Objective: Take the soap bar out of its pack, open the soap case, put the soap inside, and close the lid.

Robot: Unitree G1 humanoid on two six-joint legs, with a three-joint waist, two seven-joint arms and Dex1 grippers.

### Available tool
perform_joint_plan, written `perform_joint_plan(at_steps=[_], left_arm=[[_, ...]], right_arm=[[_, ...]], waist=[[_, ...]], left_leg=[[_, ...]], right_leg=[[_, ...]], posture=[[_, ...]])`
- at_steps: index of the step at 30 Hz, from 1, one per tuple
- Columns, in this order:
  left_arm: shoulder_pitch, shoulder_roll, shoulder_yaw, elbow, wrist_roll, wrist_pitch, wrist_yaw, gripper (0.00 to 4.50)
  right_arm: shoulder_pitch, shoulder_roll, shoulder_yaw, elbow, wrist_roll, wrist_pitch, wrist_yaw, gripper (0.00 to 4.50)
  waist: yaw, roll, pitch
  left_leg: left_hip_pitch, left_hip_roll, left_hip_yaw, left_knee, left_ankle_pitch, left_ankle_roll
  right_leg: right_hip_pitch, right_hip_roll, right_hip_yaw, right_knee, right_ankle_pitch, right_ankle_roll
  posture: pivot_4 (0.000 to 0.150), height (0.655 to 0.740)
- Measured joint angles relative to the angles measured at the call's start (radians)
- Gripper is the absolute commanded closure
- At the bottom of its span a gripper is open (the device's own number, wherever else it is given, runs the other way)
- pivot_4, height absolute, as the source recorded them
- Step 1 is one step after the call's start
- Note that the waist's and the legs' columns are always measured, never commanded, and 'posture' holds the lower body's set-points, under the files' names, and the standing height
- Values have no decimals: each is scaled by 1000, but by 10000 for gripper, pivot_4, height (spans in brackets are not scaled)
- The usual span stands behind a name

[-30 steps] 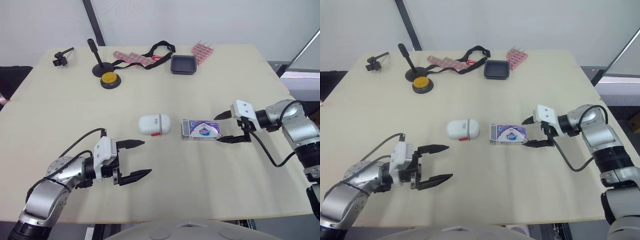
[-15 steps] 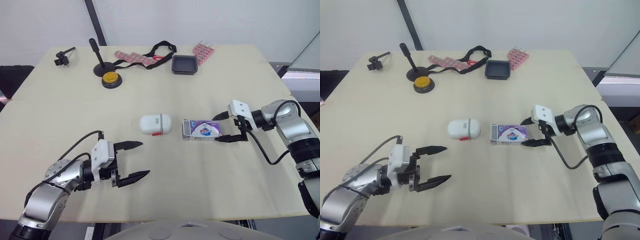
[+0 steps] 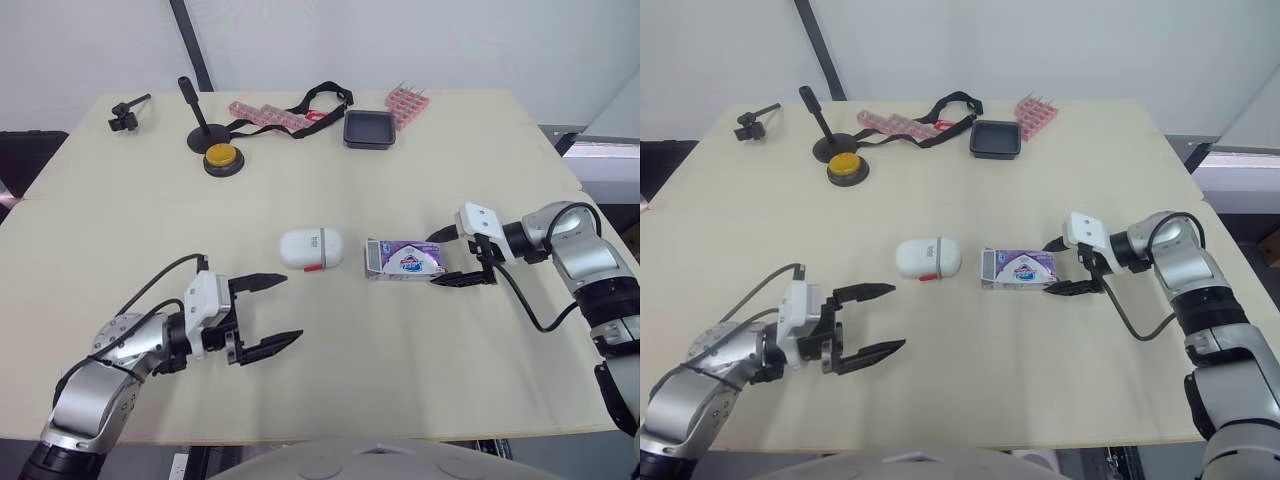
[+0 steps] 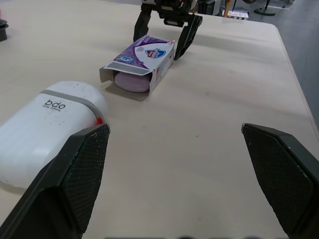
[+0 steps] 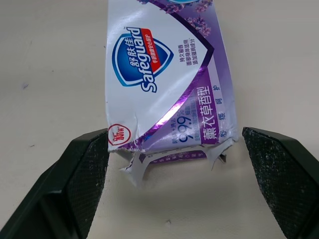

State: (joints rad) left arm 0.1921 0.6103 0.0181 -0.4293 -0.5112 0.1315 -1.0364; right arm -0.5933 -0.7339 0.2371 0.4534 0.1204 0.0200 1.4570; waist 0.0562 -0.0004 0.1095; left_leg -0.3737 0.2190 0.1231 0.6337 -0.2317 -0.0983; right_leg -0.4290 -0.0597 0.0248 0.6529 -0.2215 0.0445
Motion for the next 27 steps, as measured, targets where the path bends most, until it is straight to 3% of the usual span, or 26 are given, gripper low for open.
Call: perform_joint_plan(at_steps=[5,6,10,27], left_arm=[[-1,0,0,-16,0,14,5,0],[-1,0,0,-16,0,14,5,0],[3,0,-1,-16,2,13,5,0],[66,-16,-4,89,37,-123,-57,0]], right_arm=[[3,0,0,0,-4,-4,0,373],[3,0,0,0,-4,-5,0,5662],[2,2,0,10,-6,-20,-1,18650],[-14,9,-5,34,-16,-41,-1,18650]], waist=[[0,0,0],[0,0,0],[0,0,0],[-1,0,0]], left_leg=[[0,0,0,0,0,0],[0,0,0,0,0,0],[0,0,0,0,0,0],[0,0,0,2,0,1]], right_leg=[[0,0,0,0,0,0],[0,0,0,0,0,0],[0,0,0,0,0,0],[0,0,0,1,0,0]], posture=[[1500,7291],[1500,7291],[1500,7291],[1500,7291]])
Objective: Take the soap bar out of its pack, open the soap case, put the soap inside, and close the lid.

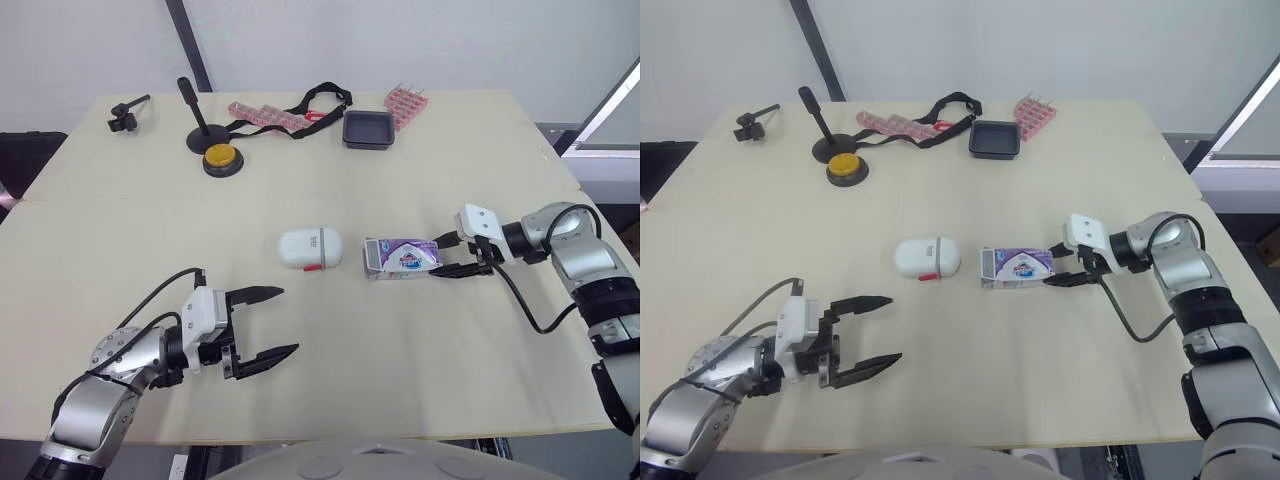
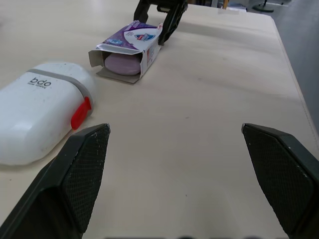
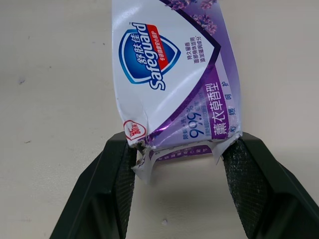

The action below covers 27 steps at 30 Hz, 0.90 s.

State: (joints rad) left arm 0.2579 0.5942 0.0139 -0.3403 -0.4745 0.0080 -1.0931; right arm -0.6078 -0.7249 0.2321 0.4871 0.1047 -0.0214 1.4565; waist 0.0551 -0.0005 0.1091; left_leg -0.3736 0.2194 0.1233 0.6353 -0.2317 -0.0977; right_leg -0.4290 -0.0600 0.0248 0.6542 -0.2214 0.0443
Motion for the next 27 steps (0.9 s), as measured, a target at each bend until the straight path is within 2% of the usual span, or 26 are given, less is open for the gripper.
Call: perform_joint_plan(at_steps=[14,27], left_arm=[[-58,-16,-2,1,-10,2,-1,0],[-102,4,-17,-99,-26,131,56,0]], right_arm=[[-58,-146,29,-211,-9,215,81,18650],[-73,-239,47,-271,-36,219,97,18650]], waist=[[5,0,0],[14,0,0]], left_leg=[[0,0,0,1,0,1],[0,0,0,1,0,1]], right_leg=[[-1,0,0,0,0,0],[-2,0,0,0,0,0]], posture=[[1500,7291],[1500,7291]])
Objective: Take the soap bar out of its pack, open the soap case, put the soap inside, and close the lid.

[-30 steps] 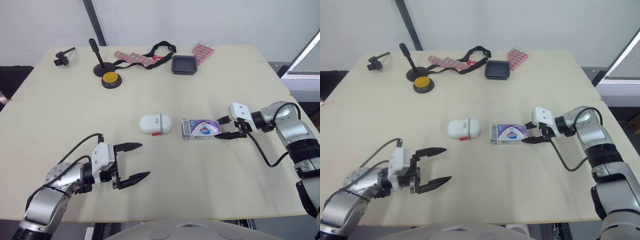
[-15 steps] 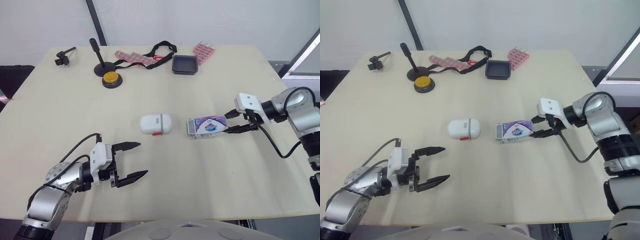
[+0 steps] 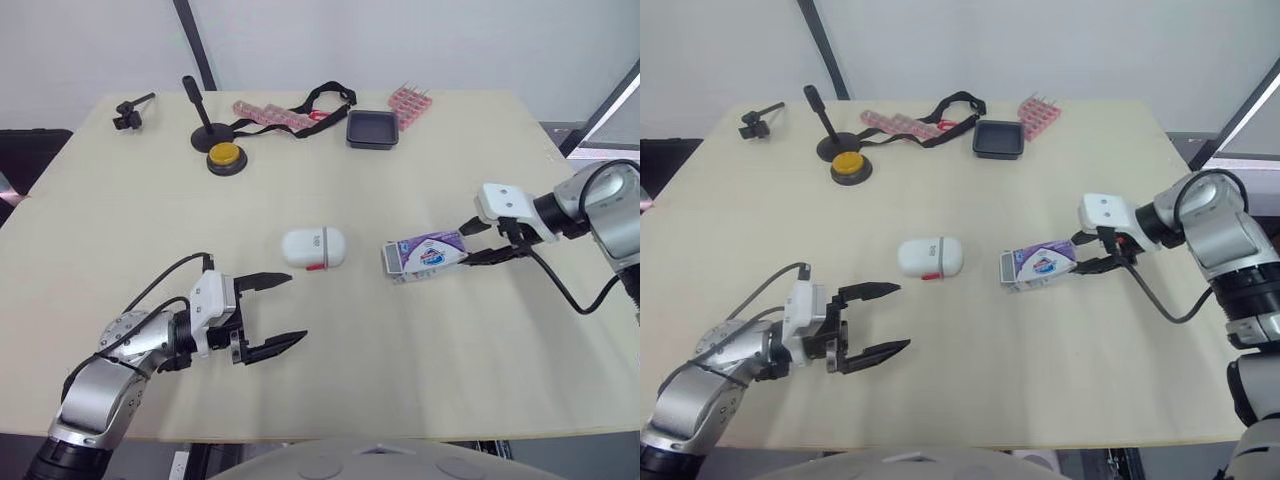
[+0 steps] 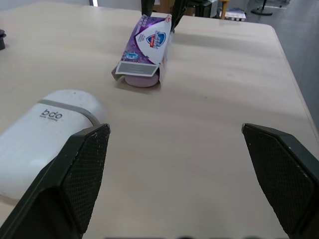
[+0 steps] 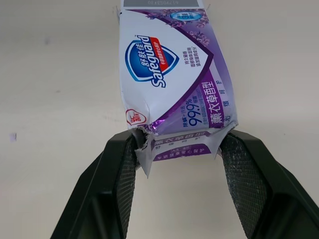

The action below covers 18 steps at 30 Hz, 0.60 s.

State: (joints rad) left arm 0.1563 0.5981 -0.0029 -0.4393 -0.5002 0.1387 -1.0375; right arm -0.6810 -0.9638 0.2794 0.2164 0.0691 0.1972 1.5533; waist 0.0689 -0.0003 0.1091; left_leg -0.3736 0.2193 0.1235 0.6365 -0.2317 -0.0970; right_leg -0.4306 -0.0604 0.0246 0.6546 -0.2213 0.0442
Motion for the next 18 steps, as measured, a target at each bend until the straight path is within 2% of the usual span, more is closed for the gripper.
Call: perform_joint_plan(at_steps=[12,18], left_arm=[[-25,5,-18,-27,-9,54,25,0],[-49,11,-17,-6,-11,55,6,0]], right_arm=[[-1,-109,1,-80,79,26,4,18650],[18,-225,-38,-90,132,22,4,18650]], waist=[[1,0,0],[8,0,0]], left_leg=[[0,0,0,0,0,0],[0,0,0,0,0,0]], right_leg=[[0,0,0,0,0,0],[0,0,0,0,0,0]], posture=[[1500,7291],[1500,7291]])
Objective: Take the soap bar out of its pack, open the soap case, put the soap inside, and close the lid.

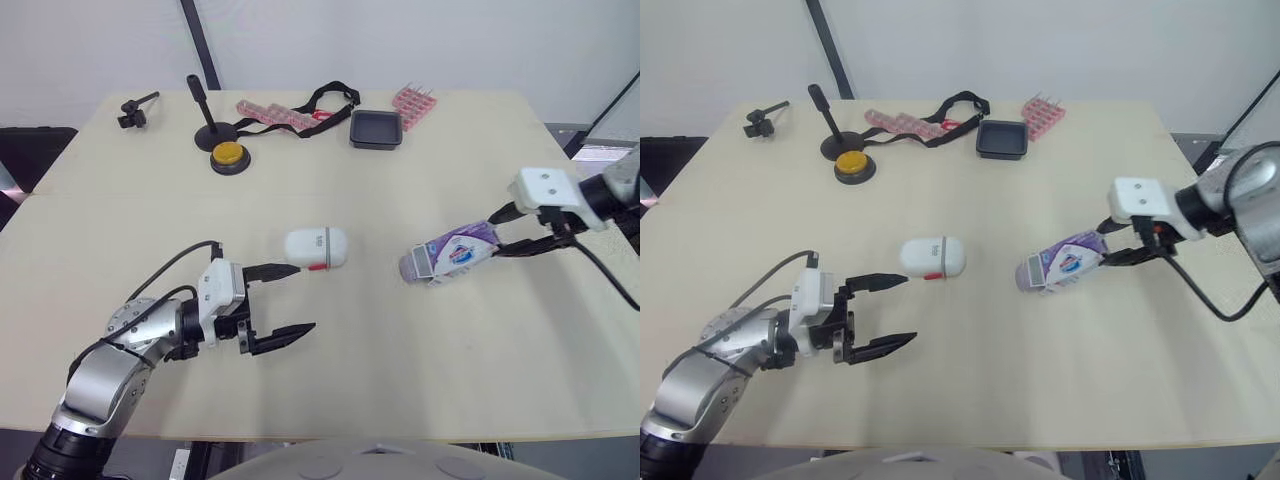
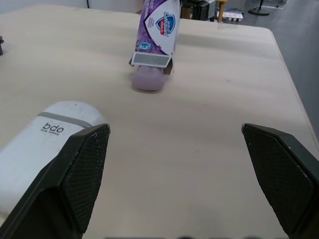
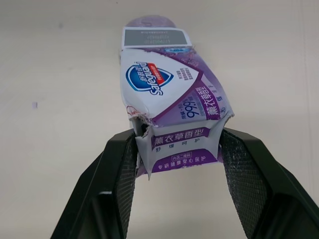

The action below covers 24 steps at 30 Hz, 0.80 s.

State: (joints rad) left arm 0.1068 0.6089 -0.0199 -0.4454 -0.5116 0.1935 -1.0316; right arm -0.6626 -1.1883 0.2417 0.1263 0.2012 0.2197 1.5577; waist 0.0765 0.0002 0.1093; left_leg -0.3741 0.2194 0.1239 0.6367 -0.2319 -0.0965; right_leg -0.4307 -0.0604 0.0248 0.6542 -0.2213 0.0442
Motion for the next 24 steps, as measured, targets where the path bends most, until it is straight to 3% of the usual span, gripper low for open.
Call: perform_joint_plan(at_steps=[10,17,24], left_arm=[[-10,1,0,21,0,-1,-24,0],[-8,-1,-1,23,2,-5,-23,0],[-5,-2,0,32,2,-8,-23,0]], right_arm=[[68,-62,-147,99,36,25,-19,18650],[200,62,-284,268,9,-53,-288,18650],[210,165,-393,355,-7,-46,-545,18650]], waist=[[1,0,0],[0,0,-1],[-1,3,-4]], left_leg=[[-1,0,1,1,0,1],[-1,0,1,3,0,1],[-1,0,1,3,0,1]], right_leg=[[0,0,0,0,0,0],[0,0,0,1,0,0],[1,0,0,1,0,0]], posture=[[1500,7291],[1500,7291],[1500,7291]])
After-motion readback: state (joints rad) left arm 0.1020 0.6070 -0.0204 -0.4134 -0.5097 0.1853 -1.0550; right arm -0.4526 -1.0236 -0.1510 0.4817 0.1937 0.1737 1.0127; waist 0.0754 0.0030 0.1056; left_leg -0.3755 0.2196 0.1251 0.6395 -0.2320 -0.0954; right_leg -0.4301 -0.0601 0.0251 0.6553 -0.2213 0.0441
